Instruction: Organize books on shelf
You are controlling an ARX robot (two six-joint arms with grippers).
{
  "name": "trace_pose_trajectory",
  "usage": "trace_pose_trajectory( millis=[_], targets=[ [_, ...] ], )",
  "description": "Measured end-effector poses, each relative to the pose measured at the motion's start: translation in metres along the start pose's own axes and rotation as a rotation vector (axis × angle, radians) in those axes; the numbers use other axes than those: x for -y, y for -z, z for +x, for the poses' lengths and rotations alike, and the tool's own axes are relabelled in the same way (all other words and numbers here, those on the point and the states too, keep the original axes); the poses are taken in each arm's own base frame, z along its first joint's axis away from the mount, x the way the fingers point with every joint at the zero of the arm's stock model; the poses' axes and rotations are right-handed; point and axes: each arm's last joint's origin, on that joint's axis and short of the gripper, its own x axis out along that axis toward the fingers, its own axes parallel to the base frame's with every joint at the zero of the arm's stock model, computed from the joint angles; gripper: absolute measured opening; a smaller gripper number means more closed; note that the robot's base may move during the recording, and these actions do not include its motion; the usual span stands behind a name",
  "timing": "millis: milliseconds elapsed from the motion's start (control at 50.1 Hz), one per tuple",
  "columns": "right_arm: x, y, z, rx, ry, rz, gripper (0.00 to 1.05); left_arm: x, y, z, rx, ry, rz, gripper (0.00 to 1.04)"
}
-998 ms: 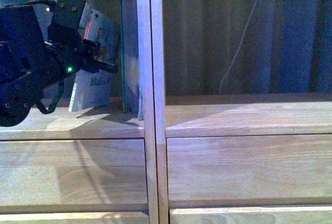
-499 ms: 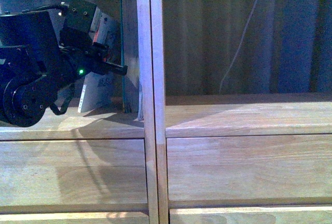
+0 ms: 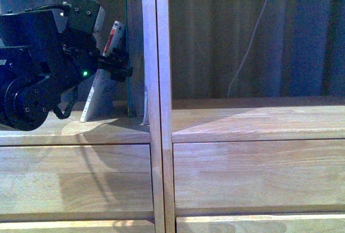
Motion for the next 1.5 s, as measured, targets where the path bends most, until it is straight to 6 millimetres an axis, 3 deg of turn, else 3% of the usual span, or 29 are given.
trace_pose_trajectory(
  millis=[160,399,718,878,1118,1497],
  targets=[
    [0.000,0.000,0.000,0.000,0.000,0.000,0.98,0.002,0.005,-0.007,-0.054,-0.005,-0.025,0.99],
    [0.000,0.000,0.000,0.000,0.000,0.000,0.98,0.003,0.001,-0.024,-0.129,-0.016,-0.104,0.97],
    [0.000,0.000,0.000,0.000,0.000,0.000,0.98,0.016,-0.030,-0.062,-0.198,-0.002,-0.276,0.97],
    [0.000,0.000,0.000,0.000,0.000,0.000,0.98,0.017,-0.060,-0.099,-0.232,-0.095,-0.257,0.97],
    [0.000,0.000,0.000,0.000,0.000,0.000,0.98,-0.003,-0.108,-0.173,-0.214,-0.303,-0.172,0.97],
    [0.000,0.000,0.000,0.000,0.000,0.000,0.98,-0.012,-0.135,-0.286,-0.279,-0.445,-0.127,0.97]
  ],
)
